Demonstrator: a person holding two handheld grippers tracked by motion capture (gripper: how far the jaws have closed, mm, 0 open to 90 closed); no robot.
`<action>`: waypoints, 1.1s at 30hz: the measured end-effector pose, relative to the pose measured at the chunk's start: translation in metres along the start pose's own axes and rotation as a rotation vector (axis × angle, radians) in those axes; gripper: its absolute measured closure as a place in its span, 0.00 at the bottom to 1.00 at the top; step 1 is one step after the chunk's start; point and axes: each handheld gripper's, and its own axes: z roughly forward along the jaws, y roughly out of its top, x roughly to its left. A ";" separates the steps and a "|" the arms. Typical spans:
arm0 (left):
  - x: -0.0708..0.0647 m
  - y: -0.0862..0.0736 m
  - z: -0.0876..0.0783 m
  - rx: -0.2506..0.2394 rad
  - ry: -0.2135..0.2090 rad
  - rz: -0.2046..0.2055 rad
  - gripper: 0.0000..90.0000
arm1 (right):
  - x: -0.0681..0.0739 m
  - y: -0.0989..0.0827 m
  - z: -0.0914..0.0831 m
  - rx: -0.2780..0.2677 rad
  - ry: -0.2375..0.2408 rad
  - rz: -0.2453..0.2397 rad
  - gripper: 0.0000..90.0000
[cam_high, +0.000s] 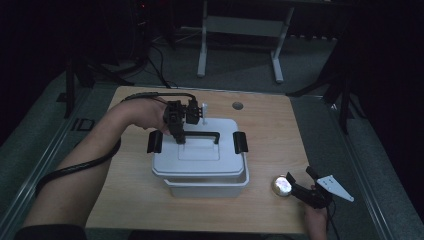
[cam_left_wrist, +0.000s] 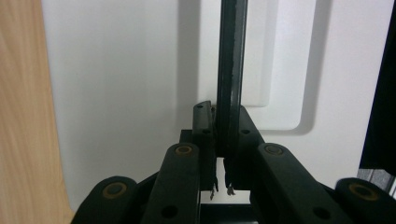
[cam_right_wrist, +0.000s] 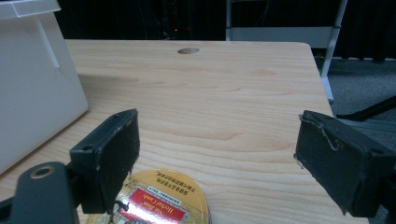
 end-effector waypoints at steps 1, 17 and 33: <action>0.000 -0.003 -0.002 -0.001 0.002 -0.001 0.93 | 0.000 0.000 0.000 0.000 0.000 0.000 0.15; -0.001 -0.110 -0.024 -0.024 0.032 -0.215 0.93 | 0.001 0.000 0.001 0.009 -0.012 -0.011 0.15; -0.009 -0.210 -0.005 -0.049 0.023 -0.422 0.93 | 0.002 0.001 -0.003 -0.028 -0.033 -0.007 0.15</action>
